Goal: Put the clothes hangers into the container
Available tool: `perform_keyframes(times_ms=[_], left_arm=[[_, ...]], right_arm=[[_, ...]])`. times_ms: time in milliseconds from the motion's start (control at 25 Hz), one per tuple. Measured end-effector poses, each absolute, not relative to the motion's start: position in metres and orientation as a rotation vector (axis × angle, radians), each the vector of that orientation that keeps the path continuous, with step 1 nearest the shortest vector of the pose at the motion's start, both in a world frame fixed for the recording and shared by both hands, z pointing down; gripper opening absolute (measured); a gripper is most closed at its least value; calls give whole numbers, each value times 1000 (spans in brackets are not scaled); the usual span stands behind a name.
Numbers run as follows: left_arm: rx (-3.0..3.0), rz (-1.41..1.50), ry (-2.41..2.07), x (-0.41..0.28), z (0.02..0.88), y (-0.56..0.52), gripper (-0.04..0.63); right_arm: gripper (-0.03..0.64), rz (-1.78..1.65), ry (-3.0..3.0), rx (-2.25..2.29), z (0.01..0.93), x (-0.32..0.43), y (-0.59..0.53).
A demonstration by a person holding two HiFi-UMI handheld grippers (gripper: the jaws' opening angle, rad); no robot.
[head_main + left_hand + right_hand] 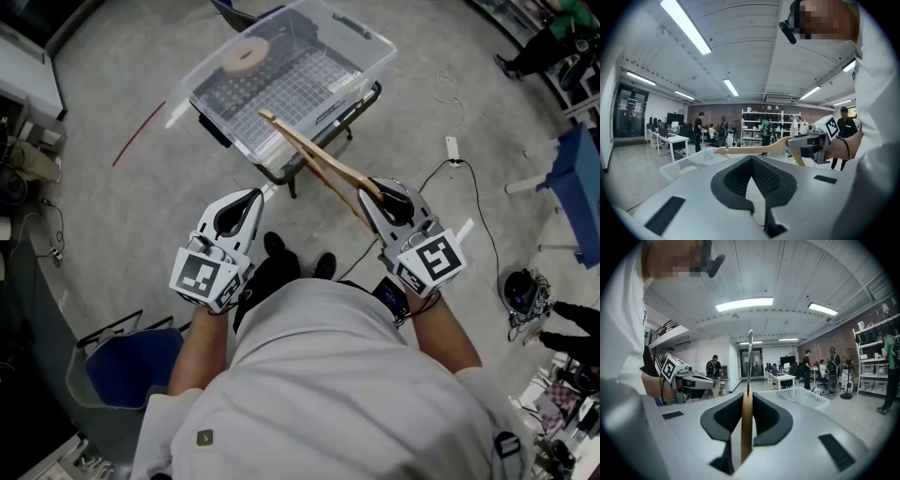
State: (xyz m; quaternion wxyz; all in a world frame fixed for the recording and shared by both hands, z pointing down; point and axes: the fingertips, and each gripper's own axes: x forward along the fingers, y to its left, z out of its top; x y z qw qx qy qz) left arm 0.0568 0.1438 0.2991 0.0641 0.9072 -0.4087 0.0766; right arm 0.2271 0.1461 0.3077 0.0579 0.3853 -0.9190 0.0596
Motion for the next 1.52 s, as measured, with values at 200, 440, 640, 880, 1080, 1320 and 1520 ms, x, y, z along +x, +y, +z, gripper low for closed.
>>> perform_keyframes(times_ms=[200, 440, 640, 880, 1080, 1320, 1520], left_arm=[[2750, 208, -1205, 51, 298, 110, 15], [2768, 186, -1171, 26, 297, 64, 17], [2778, 166, -1147, -11, 297, 29, 15], [2797, 138, -1138, -65, 295, -9, 15], [2776, 133, -1140, -99, 297, -28, 15], [2747, 123, -1161, -122, 307, -47, 15], [2724, 131, -1196, -128, 317, -65, 16]], right_arm=[[67, 184, -2775, 1173, 310, 216, 115], [67, 192, -2753, 1195, 310, 188, 75], [67, 169, -2740, 1201, 305, 148, 40], [67, 137, -2724, 1205, 301, 95, 0], [67, 141, -2718, 1200, 301, 61, -22], [67, 146, -2710, 1142, 310, 35, -45], [67, 156, -2715, 1093, 319, 32, -71]])
